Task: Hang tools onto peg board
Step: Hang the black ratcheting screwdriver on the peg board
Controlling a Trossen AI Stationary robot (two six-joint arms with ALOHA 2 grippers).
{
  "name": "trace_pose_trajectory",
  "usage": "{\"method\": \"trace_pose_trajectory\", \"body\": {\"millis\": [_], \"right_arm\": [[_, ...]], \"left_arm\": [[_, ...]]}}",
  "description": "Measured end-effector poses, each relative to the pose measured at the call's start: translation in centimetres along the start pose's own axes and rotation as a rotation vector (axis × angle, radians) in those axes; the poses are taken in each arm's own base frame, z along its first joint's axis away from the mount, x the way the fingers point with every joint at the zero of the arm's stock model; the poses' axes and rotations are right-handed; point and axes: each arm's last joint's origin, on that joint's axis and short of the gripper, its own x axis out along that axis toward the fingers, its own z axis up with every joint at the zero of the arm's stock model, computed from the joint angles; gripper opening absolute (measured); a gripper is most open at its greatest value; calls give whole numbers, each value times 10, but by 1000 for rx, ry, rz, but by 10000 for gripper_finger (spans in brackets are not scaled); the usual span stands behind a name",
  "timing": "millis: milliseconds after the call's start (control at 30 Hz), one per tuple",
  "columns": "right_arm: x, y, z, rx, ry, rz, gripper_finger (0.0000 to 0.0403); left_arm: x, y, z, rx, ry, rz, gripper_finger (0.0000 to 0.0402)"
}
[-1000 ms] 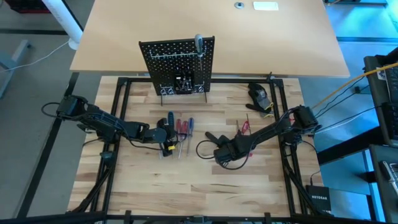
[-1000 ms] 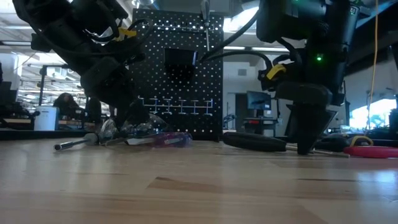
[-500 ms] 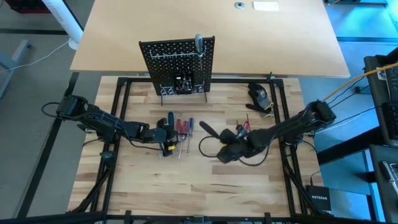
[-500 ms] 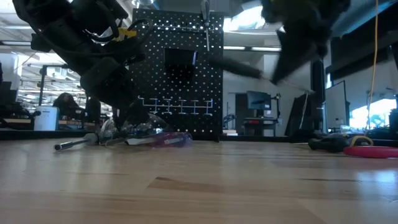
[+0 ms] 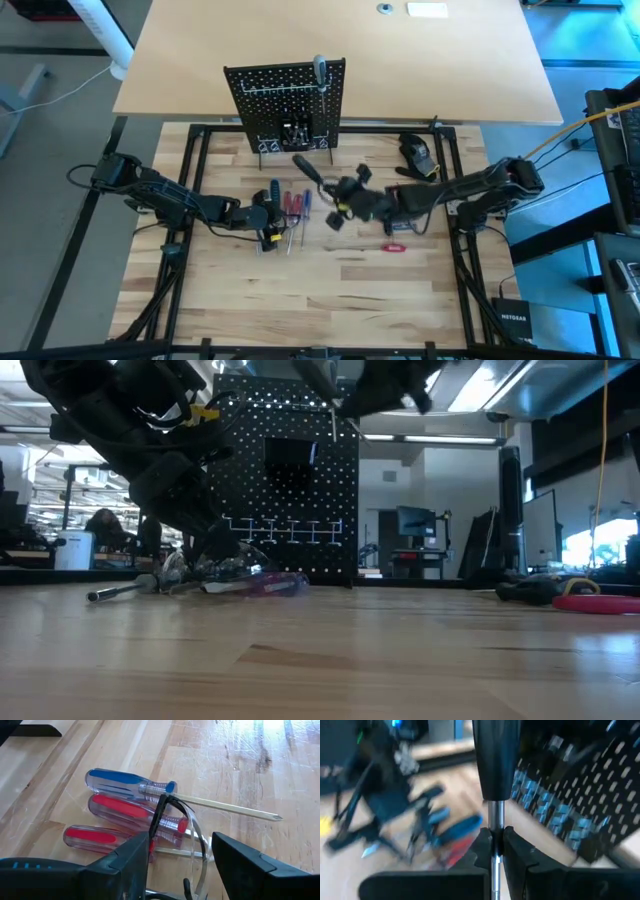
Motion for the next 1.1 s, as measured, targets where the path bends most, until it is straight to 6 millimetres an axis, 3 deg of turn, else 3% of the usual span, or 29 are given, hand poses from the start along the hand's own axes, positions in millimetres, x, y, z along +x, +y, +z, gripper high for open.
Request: {"method": "trace_pose_trajectory", "body": {"millis": [267, 533, 800, 1100], "right_arm": [[23, -37, 43, 61, -293, 47, 24], [38, -83, 67, 123, -500, 28, 25], [65, -108, 68, 158, -620, 6, 25], [92, -116, 56, 173, -649, -22, 26]], "left_arm": [[0, 0, 0, 1, 1, 0, 208], [0, 0, 0, 4, 0, 0, 208], [0, 0, 0, 9, -1, 0, 208], [0, 0, 0, 25, -1, 0, 208]]}}
